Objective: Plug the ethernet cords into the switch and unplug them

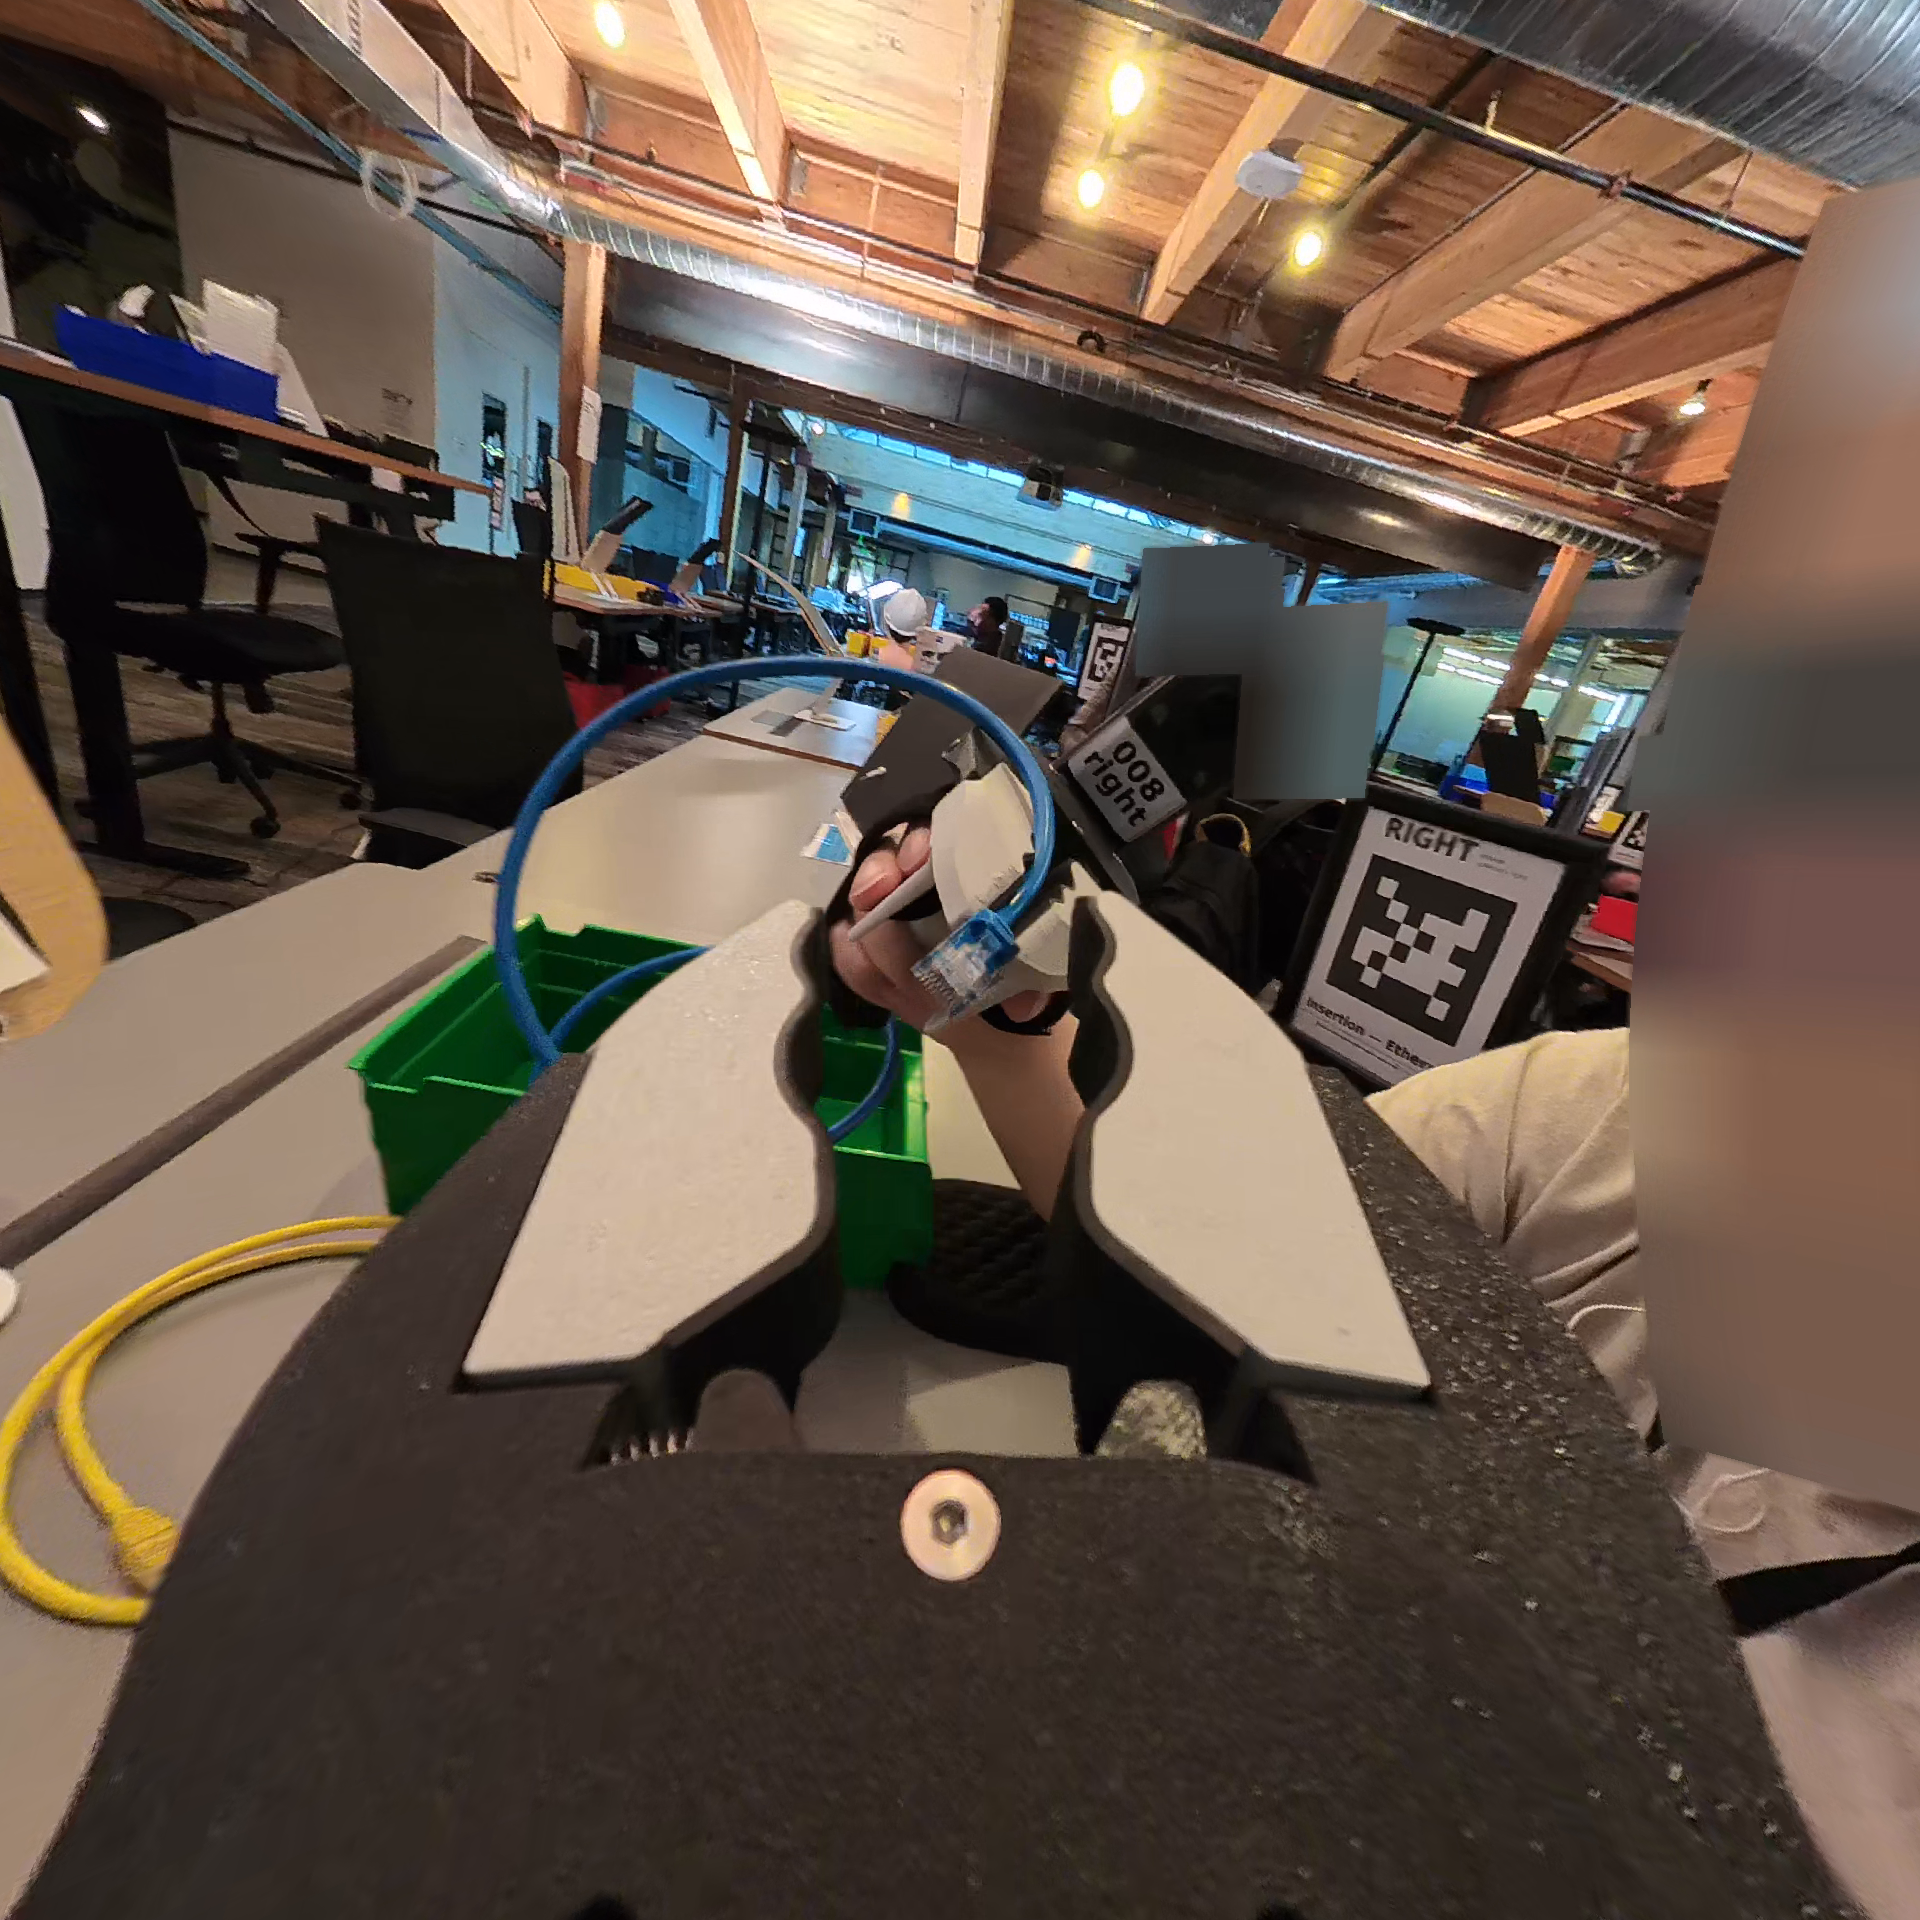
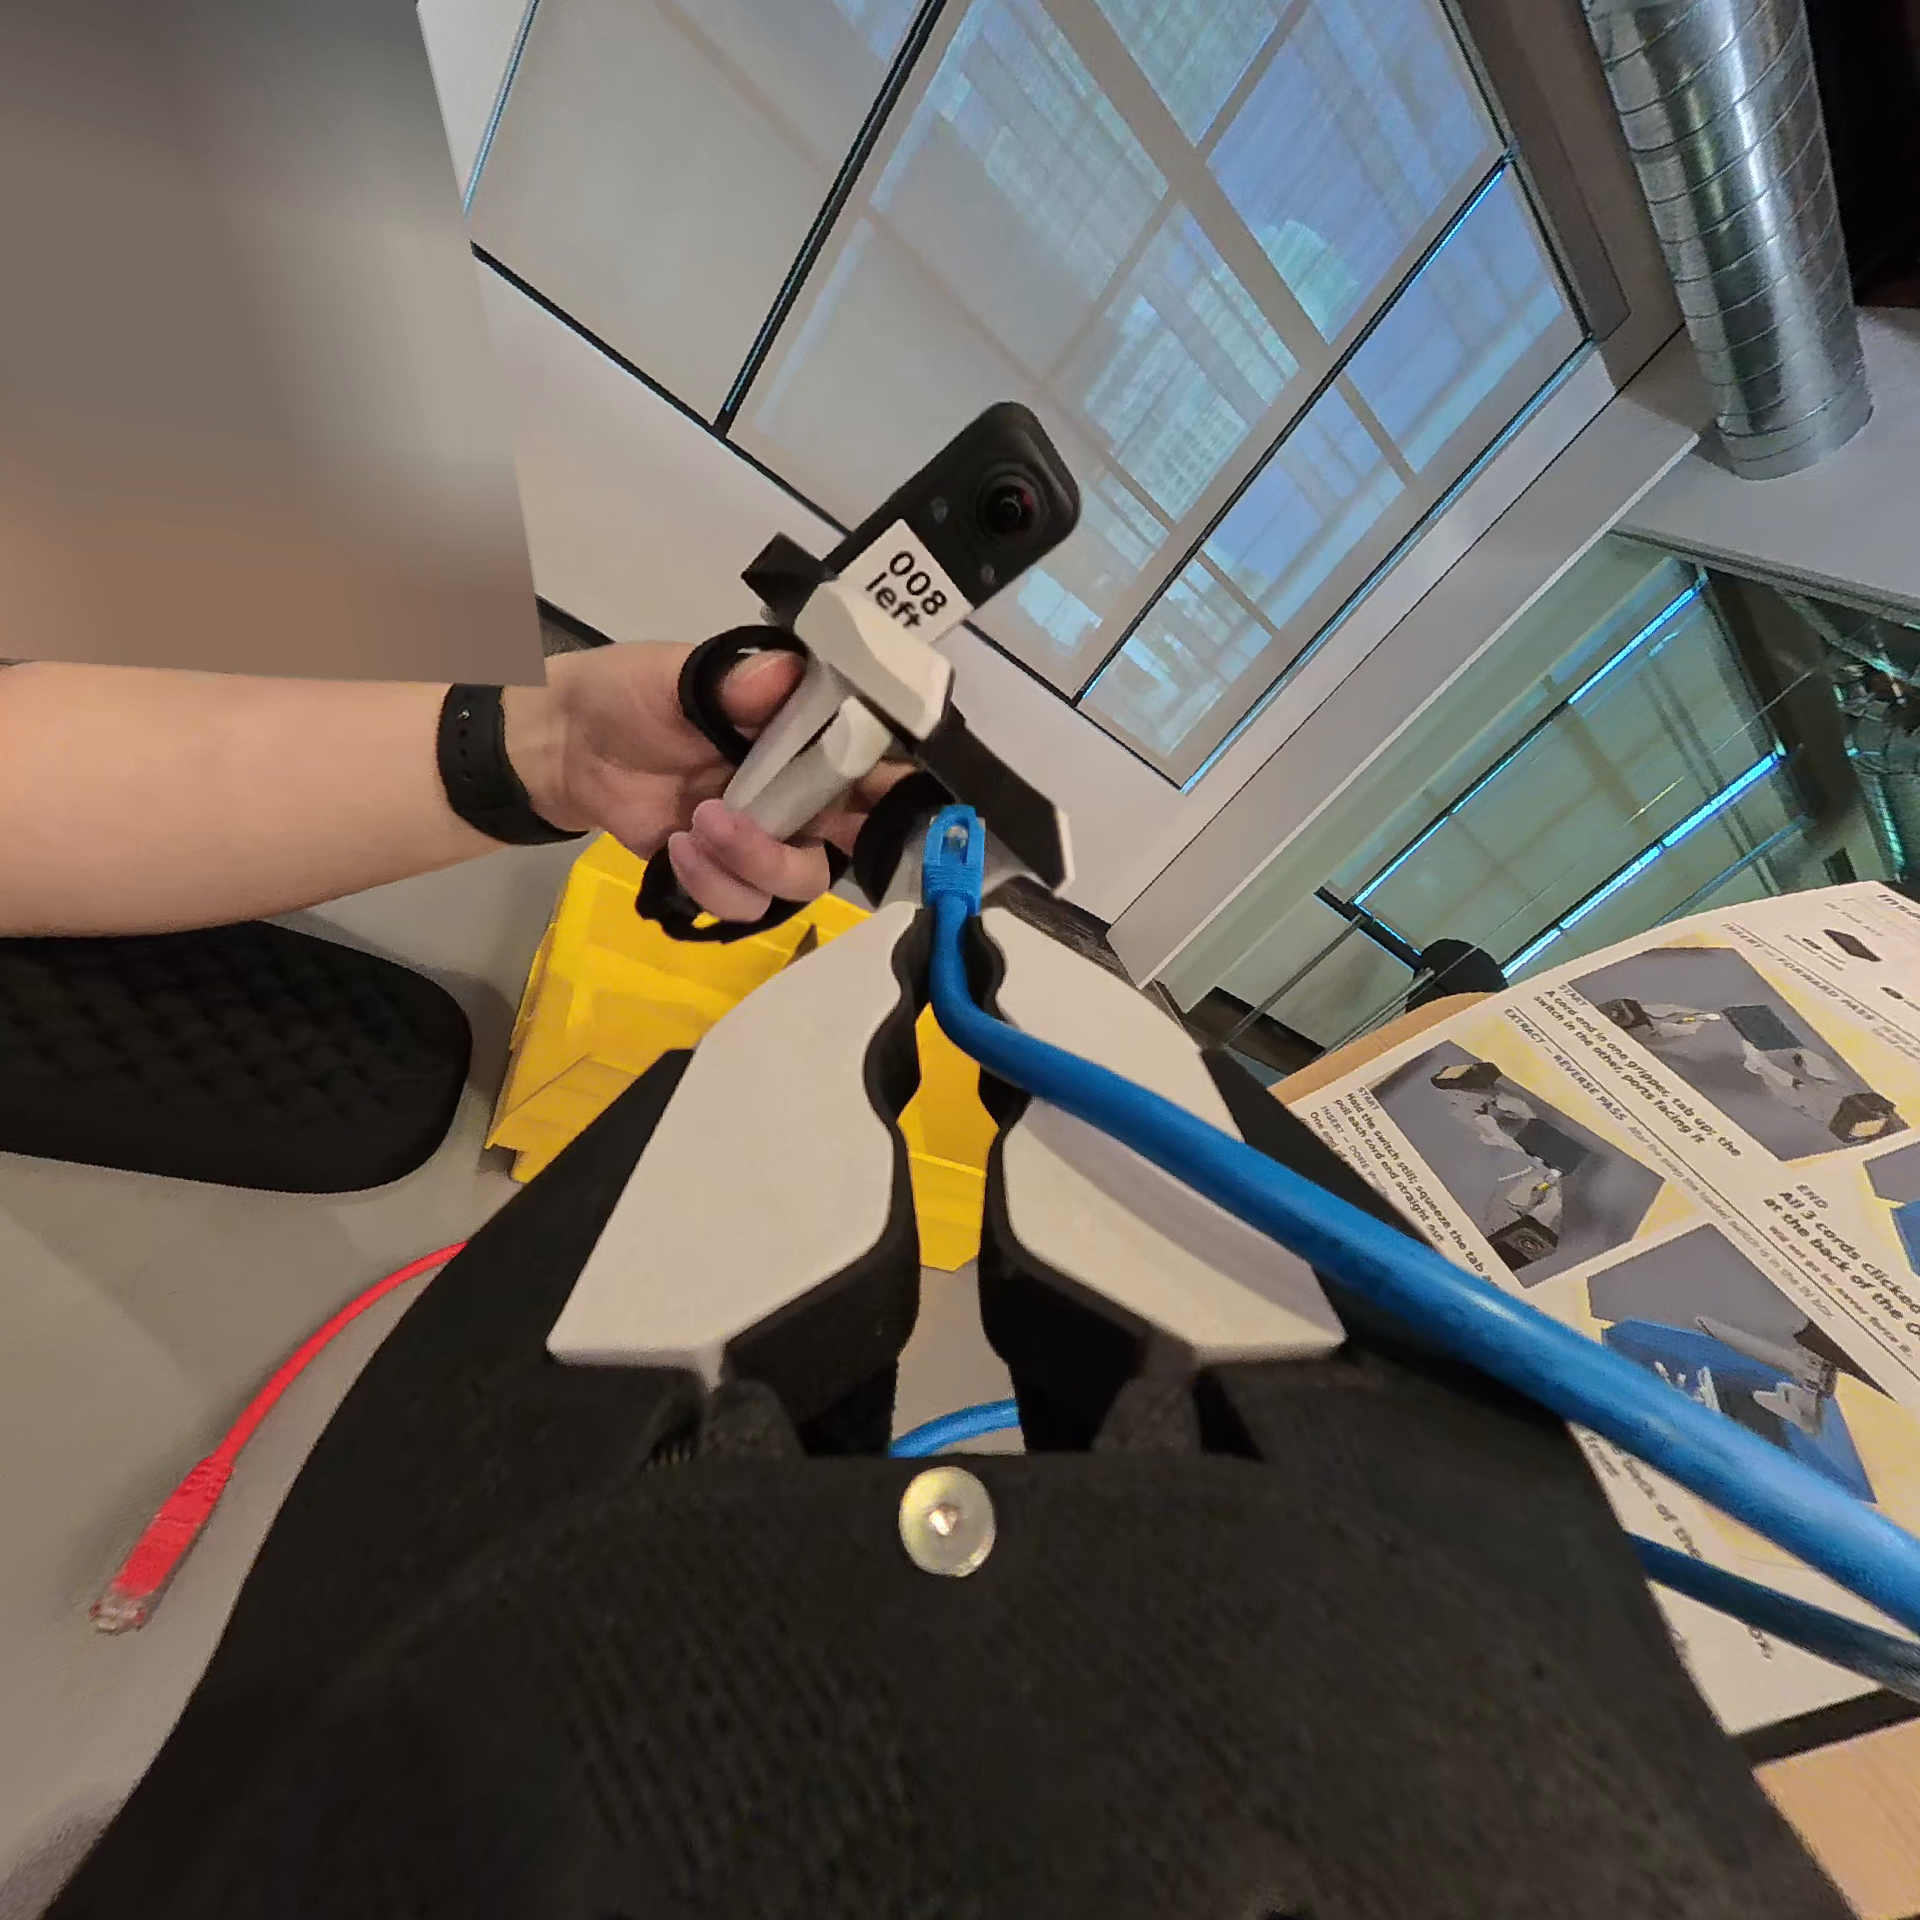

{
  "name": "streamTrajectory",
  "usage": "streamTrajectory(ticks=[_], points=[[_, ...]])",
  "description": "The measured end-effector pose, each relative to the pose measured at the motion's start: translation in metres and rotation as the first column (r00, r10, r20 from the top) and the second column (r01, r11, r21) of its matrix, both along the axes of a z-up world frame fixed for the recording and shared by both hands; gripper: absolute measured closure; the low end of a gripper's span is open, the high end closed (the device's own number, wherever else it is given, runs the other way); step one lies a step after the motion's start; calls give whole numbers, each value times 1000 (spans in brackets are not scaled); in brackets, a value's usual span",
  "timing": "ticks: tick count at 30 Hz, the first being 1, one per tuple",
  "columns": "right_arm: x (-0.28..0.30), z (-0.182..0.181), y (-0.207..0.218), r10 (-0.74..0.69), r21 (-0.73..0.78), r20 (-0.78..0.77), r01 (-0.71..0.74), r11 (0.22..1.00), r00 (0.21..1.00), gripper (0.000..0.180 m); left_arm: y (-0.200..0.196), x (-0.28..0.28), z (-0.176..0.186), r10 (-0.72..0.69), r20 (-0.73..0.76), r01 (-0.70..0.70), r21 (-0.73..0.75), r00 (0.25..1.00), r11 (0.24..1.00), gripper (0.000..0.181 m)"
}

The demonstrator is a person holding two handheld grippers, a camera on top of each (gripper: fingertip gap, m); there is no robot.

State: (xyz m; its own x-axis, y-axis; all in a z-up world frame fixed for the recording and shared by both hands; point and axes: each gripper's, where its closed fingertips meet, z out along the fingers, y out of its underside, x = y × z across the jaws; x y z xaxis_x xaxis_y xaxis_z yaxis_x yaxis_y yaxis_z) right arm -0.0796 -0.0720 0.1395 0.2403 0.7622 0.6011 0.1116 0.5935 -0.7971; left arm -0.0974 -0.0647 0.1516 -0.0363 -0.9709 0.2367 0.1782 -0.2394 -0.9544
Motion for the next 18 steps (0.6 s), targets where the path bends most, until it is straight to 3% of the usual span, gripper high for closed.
streamTrajectory(ticks=[5,9,11,15,18], points=[[13,12,0,-29,14,-22,29,999,999,173,12,-26,2,165,-57,-157,114,985,981,127],[36,34,-5,-76,29,-62,78,997,995,174,24,-28,-25,332,-258,-256,289,907,922,128],[50,48,-12,-79,26,-105,82,996,991,174,29,-20,-51,397,-395,-244,384,829,890,129],[73,69,-33,-86,29,-147,91,995,985,173,53,0,-103,544,-585,-226,529,602,818,121],[89,81,-48,-102,38,-167,110,993,981,174,61,22,-144,553,-684,-161,550,476,820,117]])
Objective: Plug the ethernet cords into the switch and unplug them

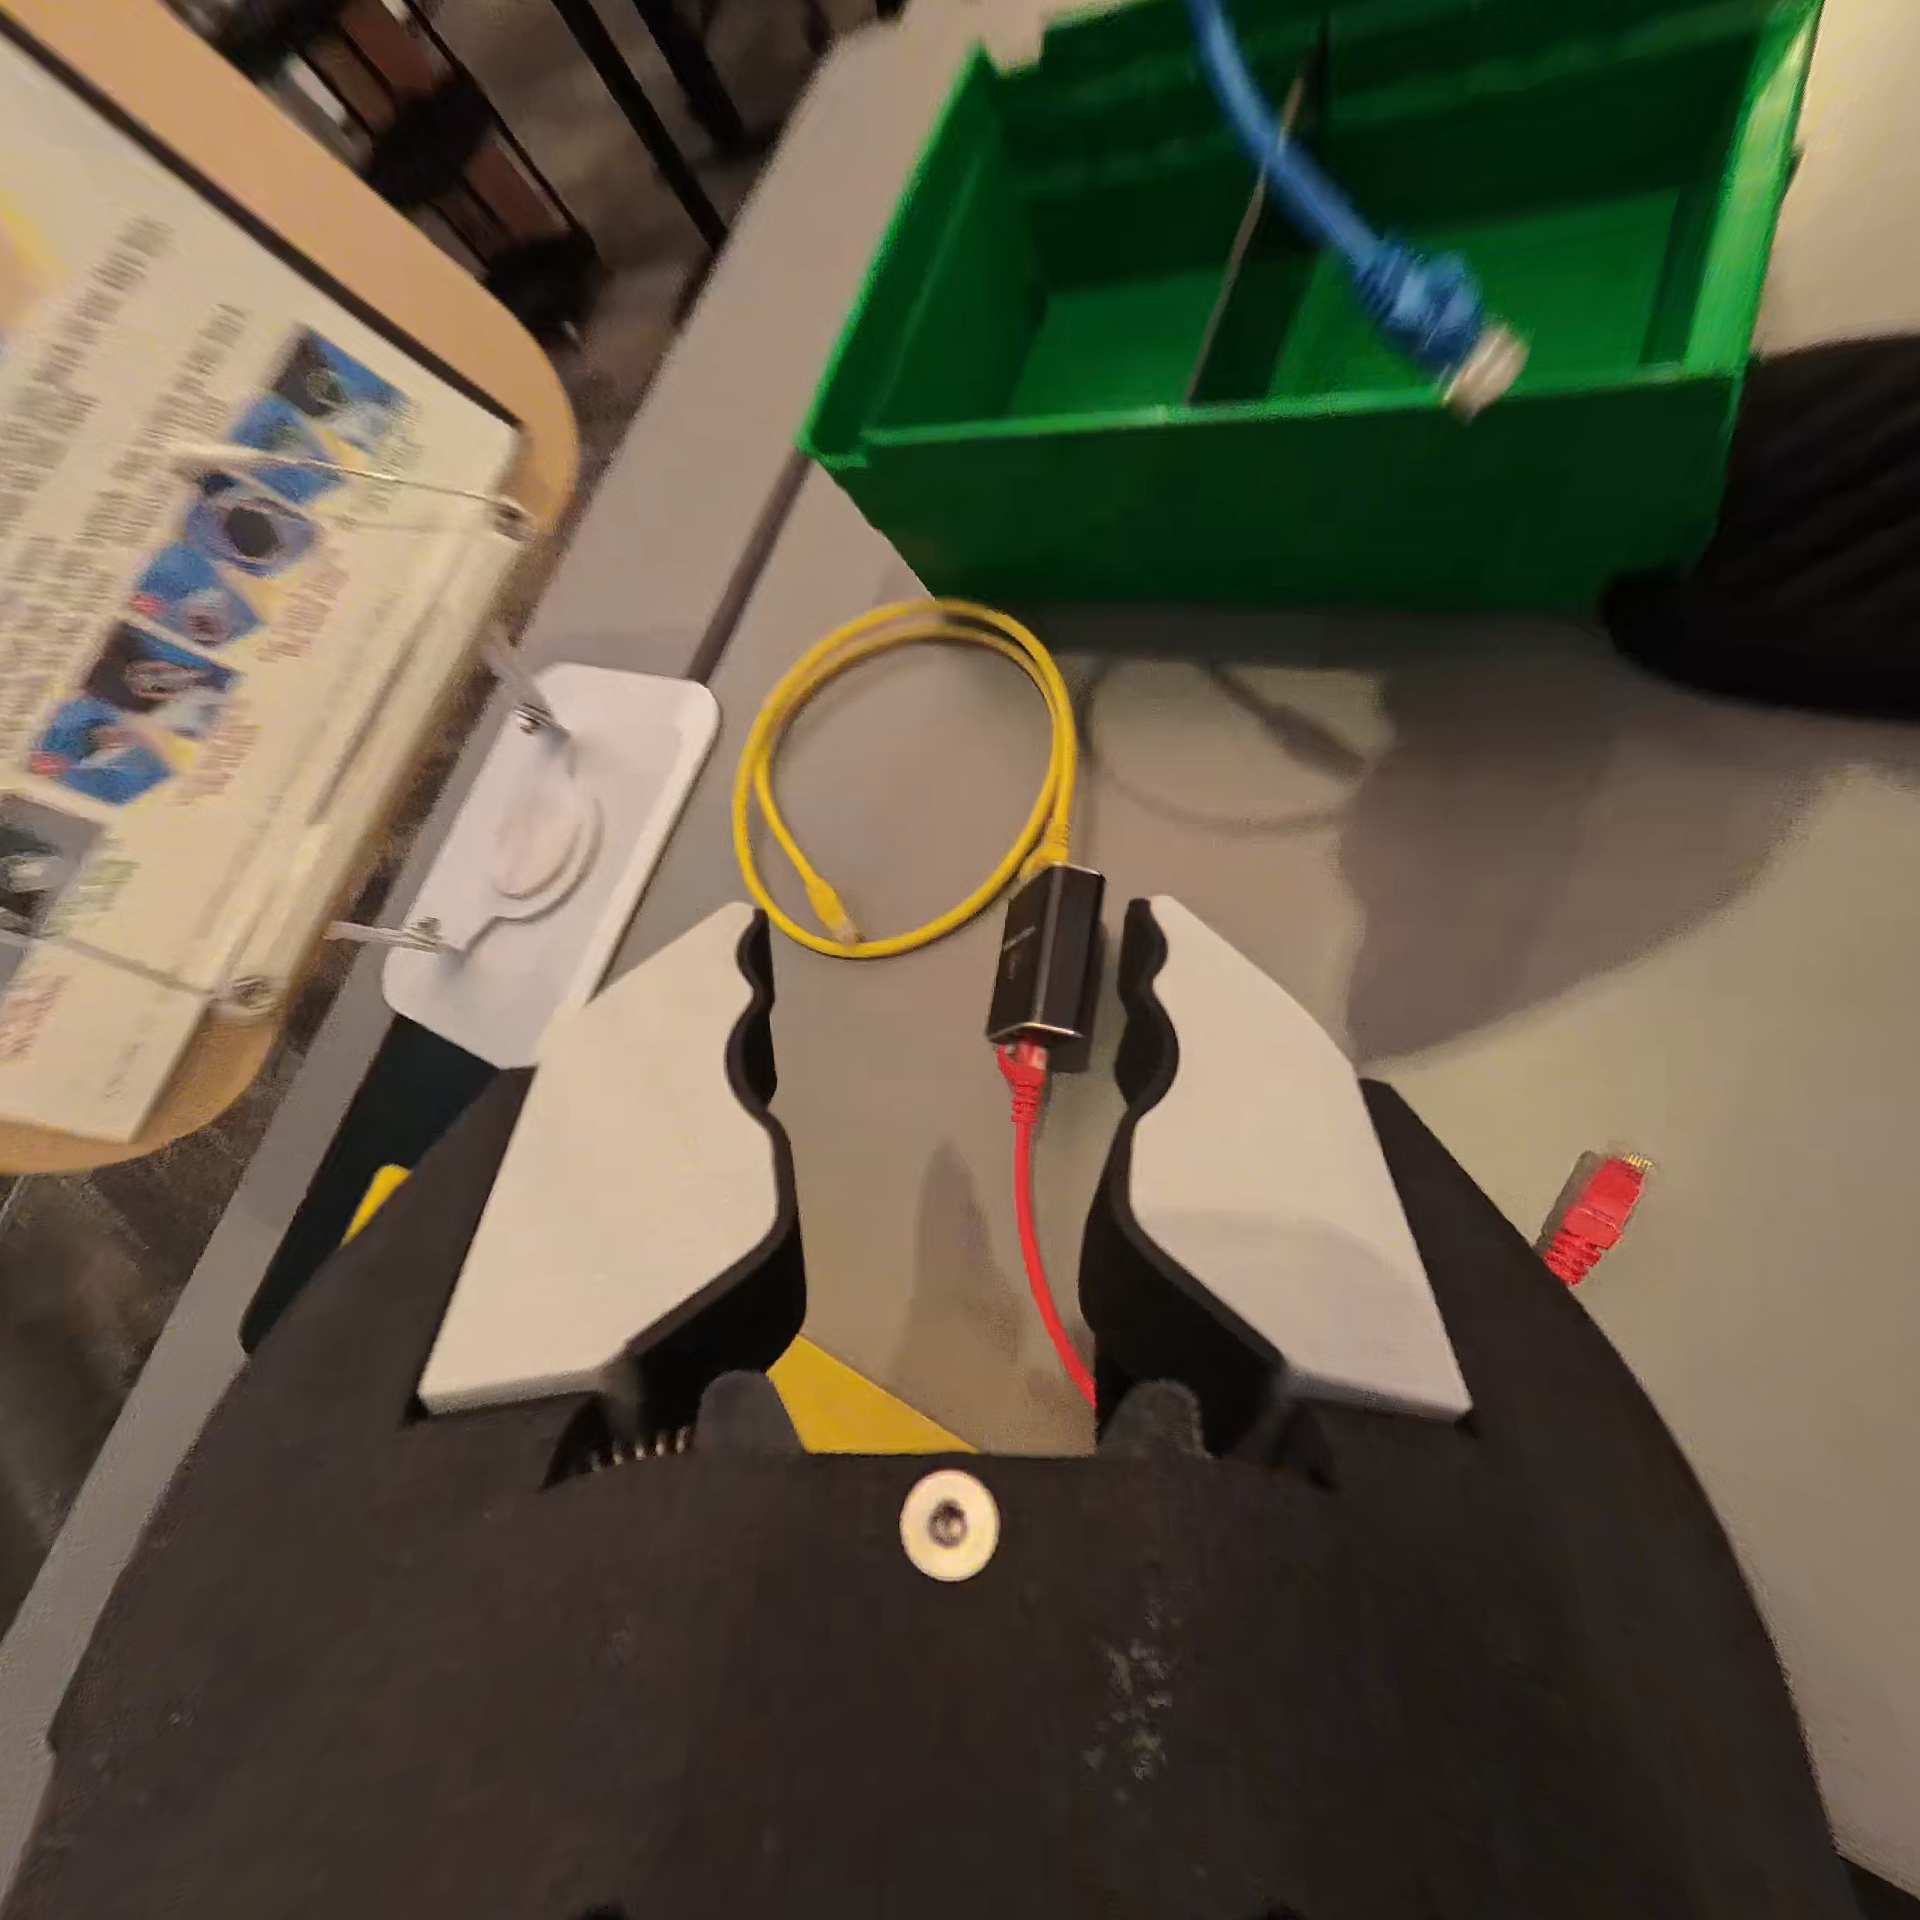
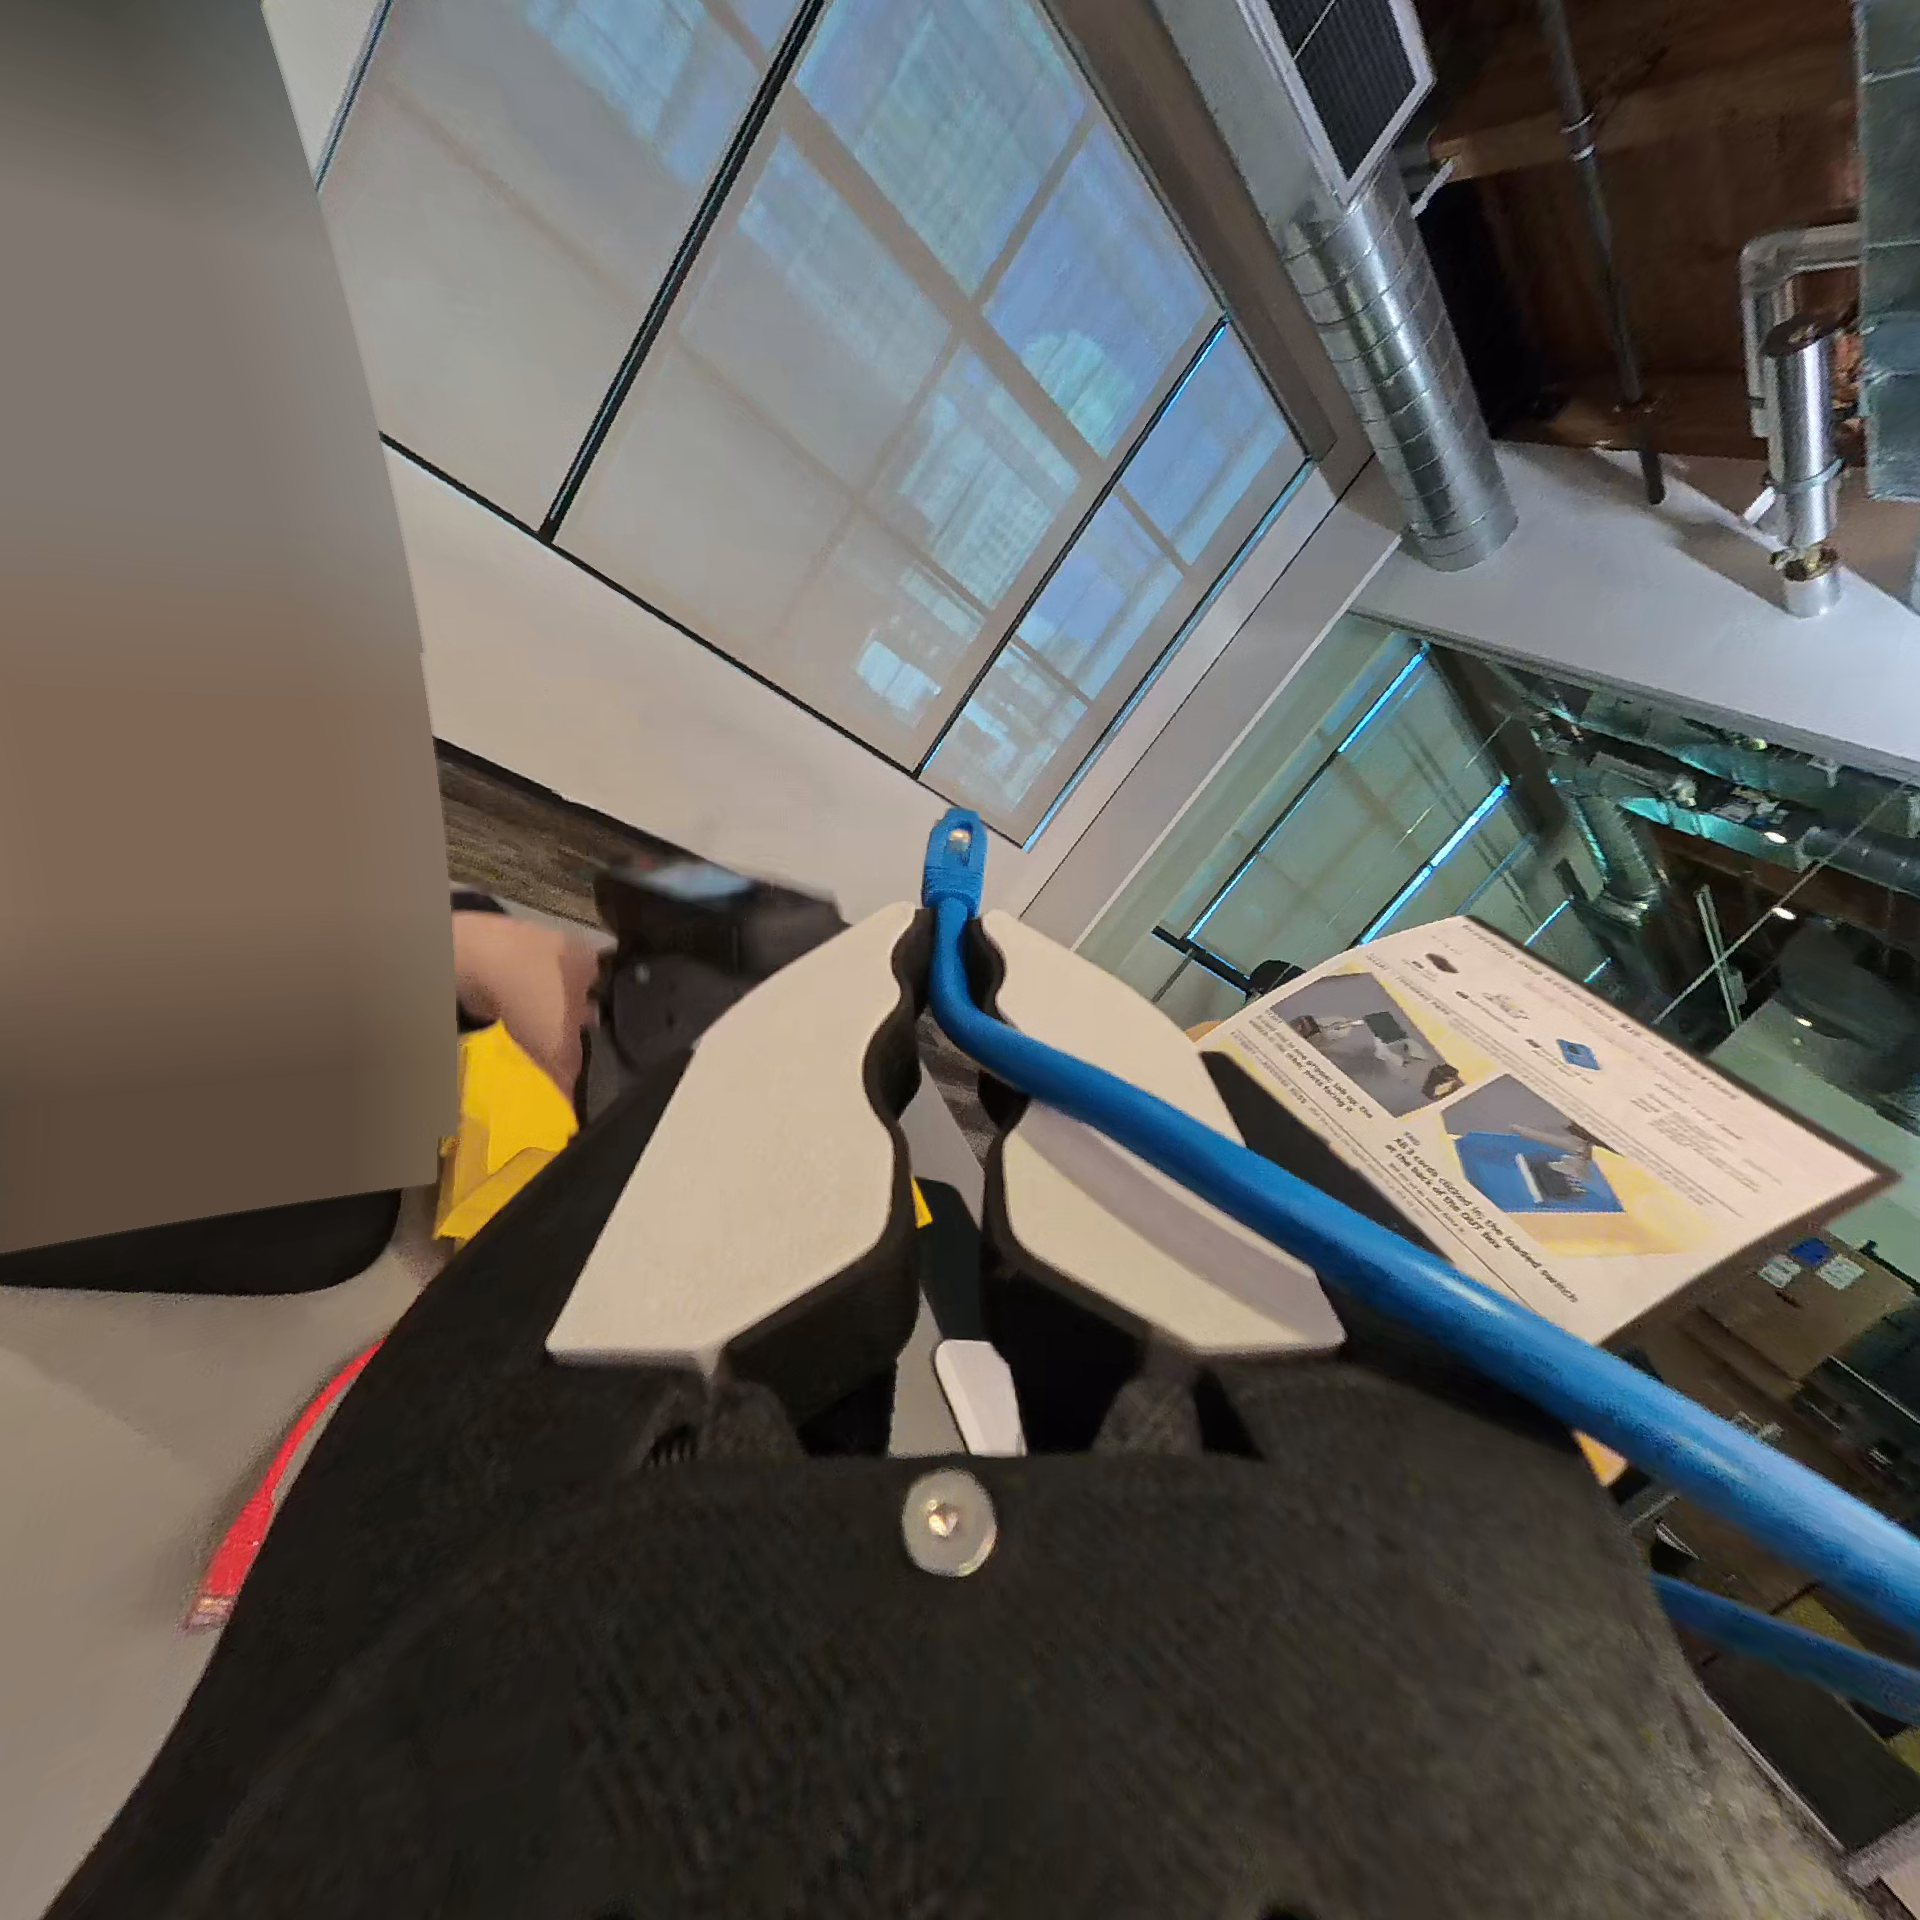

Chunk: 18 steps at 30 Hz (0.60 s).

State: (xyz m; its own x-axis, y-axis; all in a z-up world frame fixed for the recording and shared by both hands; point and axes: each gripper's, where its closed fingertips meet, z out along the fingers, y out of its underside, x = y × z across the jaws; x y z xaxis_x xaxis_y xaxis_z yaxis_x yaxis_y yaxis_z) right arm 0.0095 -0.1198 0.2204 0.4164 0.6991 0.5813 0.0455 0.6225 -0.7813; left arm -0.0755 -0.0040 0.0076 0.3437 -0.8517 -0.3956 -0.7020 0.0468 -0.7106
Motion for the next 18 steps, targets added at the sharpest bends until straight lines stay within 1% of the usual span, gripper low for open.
streamTrajectory(ticks=[2,4,6,9,13,15,18], points=[[7,6,-9,4,-2,-17,-4,1000,1000,174,-1,12,-31,-11,-131,8,-25,991,1000,120],[12,9,-16,10,6,-23,-10,1000,1000,174,3,18,-60,7,-270,-9,-7,963,1000,120],[17,11,-21,6,15,-28,-5,1000,1000,174,10,23,-81,23,-352,-13,32,936,999,123],[25,17,-30,26,14,-54,-26,1000,998,174,14,31,-105,22,-388,-14,22,922,1000,130],[38,24,-42,57,12,-91,-56,998,994,173,28,25,-134,79,-470,-66,42,879,997,133],[42,26,-46,69,10,-100,-68,998,993,174,36,22,-141,122,-485,-97,76,866,992,135],[46,27,-49,75,11,-107,-74,997,991,174,42,20,-150,156,-498,-139,73,853,988,138]])
